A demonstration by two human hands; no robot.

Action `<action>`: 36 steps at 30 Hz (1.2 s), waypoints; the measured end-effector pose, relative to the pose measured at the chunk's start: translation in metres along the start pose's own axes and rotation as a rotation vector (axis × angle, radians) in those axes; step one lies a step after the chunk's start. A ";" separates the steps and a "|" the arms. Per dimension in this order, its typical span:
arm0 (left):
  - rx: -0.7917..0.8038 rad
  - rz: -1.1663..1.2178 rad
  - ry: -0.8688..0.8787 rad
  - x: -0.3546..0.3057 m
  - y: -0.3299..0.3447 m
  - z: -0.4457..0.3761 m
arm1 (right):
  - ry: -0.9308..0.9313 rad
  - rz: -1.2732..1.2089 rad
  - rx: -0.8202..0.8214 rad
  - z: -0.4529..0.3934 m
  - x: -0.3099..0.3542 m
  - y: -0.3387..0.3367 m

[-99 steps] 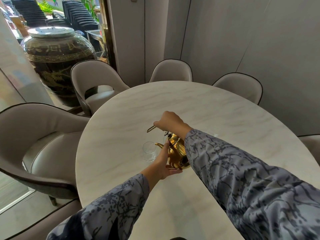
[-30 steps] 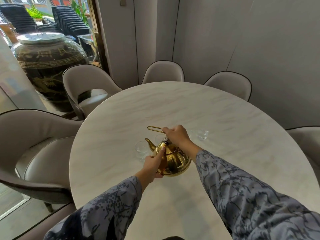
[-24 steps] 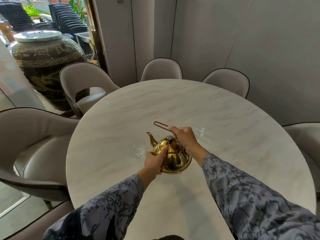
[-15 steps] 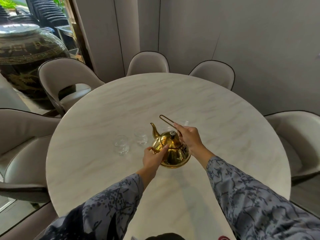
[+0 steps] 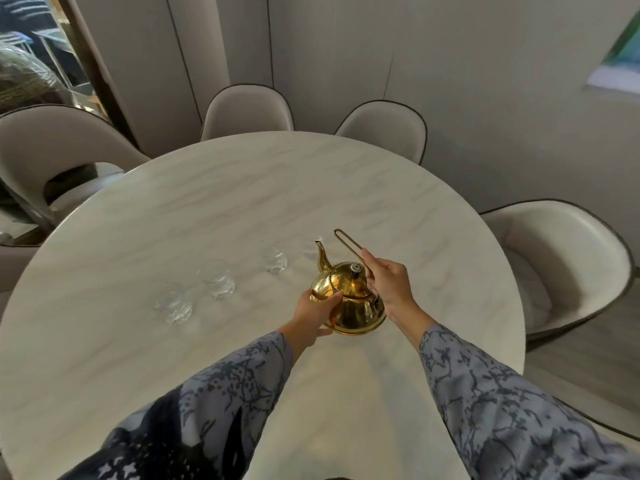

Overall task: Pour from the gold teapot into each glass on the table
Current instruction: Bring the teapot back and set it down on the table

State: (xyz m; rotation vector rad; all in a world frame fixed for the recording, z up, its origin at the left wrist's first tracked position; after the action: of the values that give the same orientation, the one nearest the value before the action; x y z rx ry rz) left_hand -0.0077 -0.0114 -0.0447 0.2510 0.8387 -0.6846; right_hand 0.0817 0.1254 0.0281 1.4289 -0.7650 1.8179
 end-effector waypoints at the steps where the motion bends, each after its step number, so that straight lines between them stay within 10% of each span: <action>1: 0.002 -0.001 -0.009 -0.002 0.008 -0.004 | 0.002 0.001 -0.012 -0.005 -0.002 -0.008; 36: 0.010 0.210 -0.008 -0.025 0.093 -0.119 | 0.037 0.050 -0.014 -0.135 -0.033 -0.060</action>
State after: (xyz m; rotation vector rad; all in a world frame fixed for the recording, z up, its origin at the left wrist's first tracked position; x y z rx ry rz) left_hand -0.0303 0.1252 -0.1088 0.3396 0.7888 -0.4931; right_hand 0.0587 0.2627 -0.0321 1.3751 -0.7995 1.8679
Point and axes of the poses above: each hand's wrist, its own z-axis away from the middle knuckle, its own y-axis out of the palm, x = y × z, the point moved 6 cm from there along -z, towards the middle knuckle, and after that the axes turned 2 degrees about -z, right-handed, at the moved point
